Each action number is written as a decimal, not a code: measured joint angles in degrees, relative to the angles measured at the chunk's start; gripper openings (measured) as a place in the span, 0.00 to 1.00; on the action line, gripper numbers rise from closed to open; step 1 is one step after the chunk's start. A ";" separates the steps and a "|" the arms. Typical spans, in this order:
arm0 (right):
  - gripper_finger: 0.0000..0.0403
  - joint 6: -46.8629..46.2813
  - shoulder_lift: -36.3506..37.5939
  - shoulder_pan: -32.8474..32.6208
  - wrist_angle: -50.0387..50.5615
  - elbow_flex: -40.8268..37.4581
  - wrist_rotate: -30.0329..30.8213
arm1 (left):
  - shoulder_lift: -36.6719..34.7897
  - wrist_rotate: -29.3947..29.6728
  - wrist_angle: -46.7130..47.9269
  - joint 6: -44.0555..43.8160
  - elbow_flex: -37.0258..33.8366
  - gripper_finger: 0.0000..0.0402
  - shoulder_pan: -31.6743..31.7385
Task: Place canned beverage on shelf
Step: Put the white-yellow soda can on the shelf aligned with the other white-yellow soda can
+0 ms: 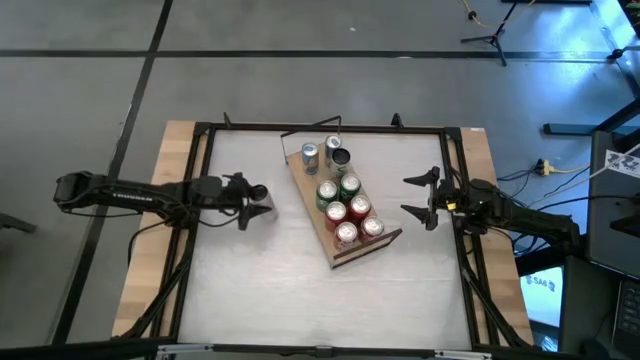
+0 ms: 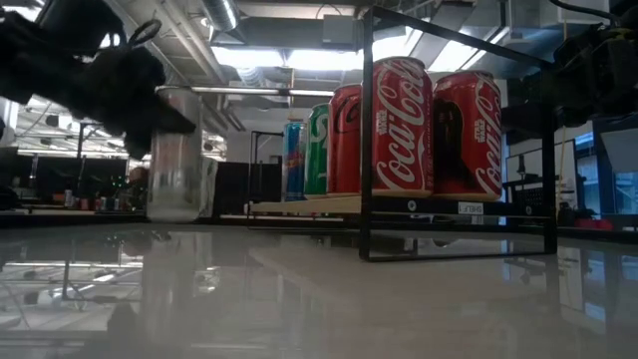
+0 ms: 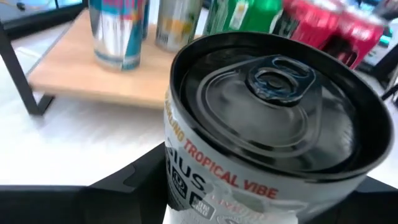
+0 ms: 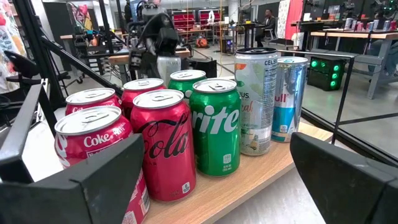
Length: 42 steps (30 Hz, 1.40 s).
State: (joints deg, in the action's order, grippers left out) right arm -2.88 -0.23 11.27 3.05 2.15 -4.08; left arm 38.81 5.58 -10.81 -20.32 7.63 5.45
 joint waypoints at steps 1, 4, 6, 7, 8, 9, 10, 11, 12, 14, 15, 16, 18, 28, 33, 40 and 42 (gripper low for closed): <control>0.99 -0.01 0.00 -0.01 0.00 -0.02 0.01 | 0.00 0.21 0.09 -0.11 0.68 0.61 0.00; 0.99 0.00 -0.02 -0.01 0.01 -0.02 0.02 | 0.00 1.33 0.61 1.12 3.91 0.61 0.00; 0.99 -0.01 -0.01 0.00 0.00 -0.02 0.02 | 0.23 2.41 2.03 3.54 7.27 0.61 -0.02; 0.99 0.00 -0.02 0.00 0.02 -0.02 0.02 | 0.60 3.13 2.96 4.51 9.06 0.61 -0.02; 0.99 0.00 -0.02 -0.02 0.00 -0.02 0.02 | 1.14 3.97 3.90 5.52 10.86 0.61 0.00; 0.99 -0.01 0.00 -0.01 0.02 -0.02 0.01 | 1.89 4.65 5.17 6.35 12.68 0.61 0.00; 0.99 0.00 0.00 0.00 0.00 -0.02 0.01 | 2.86 5.01 6.14 7.20 14.53 0.61 0.00; 0.99 0.00 0.00 -0.02 0.01 -0.01 0.00 | 4.10 5.39 7.04 7.76 16.52 0.61 0.00; 0.99 -0.01 0.00 -0.02 0.00 -0.02 0.02 | 5.42 5.77 7.93 8.41 18.57 0.61 0.00; 0.99 0.00 0.00 0.00 0.00 -0.02 0.00 | 8.64 6.56 9.26 8.83 22.49 0.61 -0.02; 0.99 -0.01 0.00 -0.02 0.02 -0.02 0.00 | 10.42 6.96 9.70 8.89 24.09 0.61 0.00; 0.99 -0.01 0.00 -0.01 0.02 -0.02 0.00 | 12.35 7.04 9.84 8.93 25.53 0.61 0.07; 0.99 -0.02 0.00 -0.02 0.00 -0.02 0.01 | 16.25 7.00 10.16 8.93 28.30 0.61 0.44; 0.99 -0.02 -0.02 0.00 0.01 -0.02 0.01 | 32.53 5.83 7.27 8.94 35.30 0.60 5.33; 0.99 -0.01 -0.01 -0.01 0.01 -0.01 0.01 | 38.14 3.85 0.18 8.95 35.35 0.60 7.15; 0.99 -0.02 0.00 -0.02 0.02 -0.02 0.00 | 42.78 4.11 -3.95 8.93 35.35 0.60 7.69; 0.99 -0.02 -0.02 0.00 0.00 -0.02 0.02 | 43.64 4.58 -5.15 8.93 35.35 0.60 7.69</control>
State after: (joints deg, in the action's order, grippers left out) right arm -2.90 -0.25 11.27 3.05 2.13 -4.05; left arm 82.45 10.16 -15.95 -11.40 42.98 13.15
